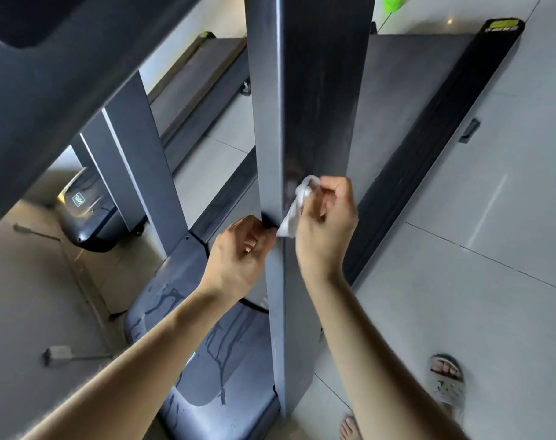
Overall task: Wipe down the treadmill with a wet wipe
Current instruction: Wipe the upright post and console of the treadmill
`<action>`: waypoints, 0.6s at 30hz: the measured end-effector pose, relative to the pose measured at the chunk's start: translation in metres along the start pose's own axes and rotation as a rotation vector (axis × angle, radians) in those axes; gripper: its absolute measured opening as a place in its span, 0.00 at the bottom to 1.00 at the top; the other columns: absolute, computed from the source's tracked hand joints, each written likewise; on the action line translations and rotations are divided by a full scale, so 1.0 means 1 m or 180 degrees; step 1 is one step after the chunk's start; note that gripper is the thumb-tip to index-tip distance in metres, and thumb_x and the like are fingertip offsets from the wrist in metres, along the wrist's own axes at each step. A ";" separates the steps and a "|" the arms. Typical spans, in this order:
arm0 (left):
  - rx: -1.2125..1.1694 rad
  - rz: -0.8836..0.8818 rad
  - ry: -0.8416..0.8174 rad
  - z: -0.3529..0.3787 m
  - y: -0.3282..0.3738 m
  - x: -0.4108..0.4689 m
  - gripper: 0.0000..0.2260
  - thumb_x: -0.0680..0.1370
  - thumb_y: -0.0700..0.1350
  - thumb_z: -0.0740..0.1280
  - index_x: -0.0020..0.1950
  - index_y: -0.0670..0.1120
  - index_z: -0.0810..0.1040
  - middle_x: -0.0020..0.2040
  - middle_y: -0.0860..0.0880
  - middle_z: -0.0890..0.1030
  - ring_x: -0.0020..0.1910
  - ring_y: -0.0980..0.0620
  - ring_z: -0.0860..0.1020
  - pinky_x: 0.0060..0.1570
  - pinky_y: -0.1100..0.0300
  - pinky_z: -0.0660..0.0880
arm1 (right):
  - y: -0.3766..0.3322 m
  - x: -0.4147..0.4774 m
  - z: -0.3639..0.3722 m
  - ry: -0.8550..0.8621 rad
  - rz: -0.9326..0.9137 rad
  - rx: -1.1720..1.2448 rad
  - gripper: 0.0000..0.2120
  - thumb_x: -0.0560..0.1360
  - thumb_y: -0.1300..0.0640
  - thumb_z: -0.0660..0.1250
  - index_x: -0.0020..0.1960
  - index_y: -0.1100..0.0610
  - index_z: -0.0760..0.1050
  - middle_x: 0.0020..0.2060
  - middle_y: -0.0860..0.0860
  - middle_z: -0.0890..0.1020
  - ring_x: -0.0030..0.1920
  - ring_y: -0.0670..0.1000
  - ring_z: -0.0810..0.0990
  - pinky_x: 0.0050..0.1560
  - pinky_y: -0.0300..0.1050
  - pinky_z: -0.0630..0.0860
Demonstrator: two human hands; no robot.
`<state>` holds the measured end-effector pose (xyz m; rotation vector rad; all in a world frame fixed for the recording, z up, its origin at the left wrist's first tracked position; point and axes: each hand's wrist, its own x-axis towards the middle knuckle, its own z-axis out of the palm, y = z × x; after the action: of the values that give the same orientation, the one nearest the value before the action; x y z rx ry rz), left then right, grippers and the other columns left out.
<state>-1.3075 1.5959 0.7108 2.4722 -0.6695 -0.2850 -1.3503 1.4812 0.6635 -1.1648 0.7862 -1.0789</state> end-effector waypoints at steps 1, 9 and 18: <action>0.0047 -0.0002 0.0029 0.001 0.000 0.000 0.17 0.75 0.56 0.63 0.42 0.42 0.76 0.37 0.49 0.81 0.42 0.48 0.80 0.44 0.50 0.75 | 0.004 -0.016 -0.001 0.0029 -0.0052 -0.0144 0.06 0.82 0.59 0.64 0.51 0.62 0.77 0.43 0.54 0.82 0.42 0.52 0.81 0.44 0.43 0.77; 0.0108 0.0102 0.0186 0.007 -0.008 0.002 0.21 0.75 0.62 0.61 0.41 0.44 0.75 0.37 0.48 0.80 0.40 0.46 0.79 0.39 0.52 0.74 | 0.028 -0.079 -0.012 0.0020 0.0319 -0.0030 0.04 0.80 0.65 0.66 0.54 0.62 0.77 0.45 0.50 0.82 0.46 0.48 0.83 0.46 0.42 0.80; 0.0023 0.0069 0.0229 0.011 -0.007 0.001 0.22 0.73 0.65 0.68 0.39 0.46 0.75 0.37 0.51 0.80 0.39 0.55 0.78 0.39 0.65 0.72 | 0.035 -0.002 0.005 0.0354 -0.0255 -0.0278 0.02 0.74 0.64 0.68 0.44 0.62 0.75 0.39 0.55 0.77 0.37 0.50 0.75 0.39 0.37 0.72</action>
<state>-1.3069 1.5955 0.6978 2.4678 -0.6678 -0.1848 -1.3376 1.4862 0.6310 -1.2266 0.8869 -1.1938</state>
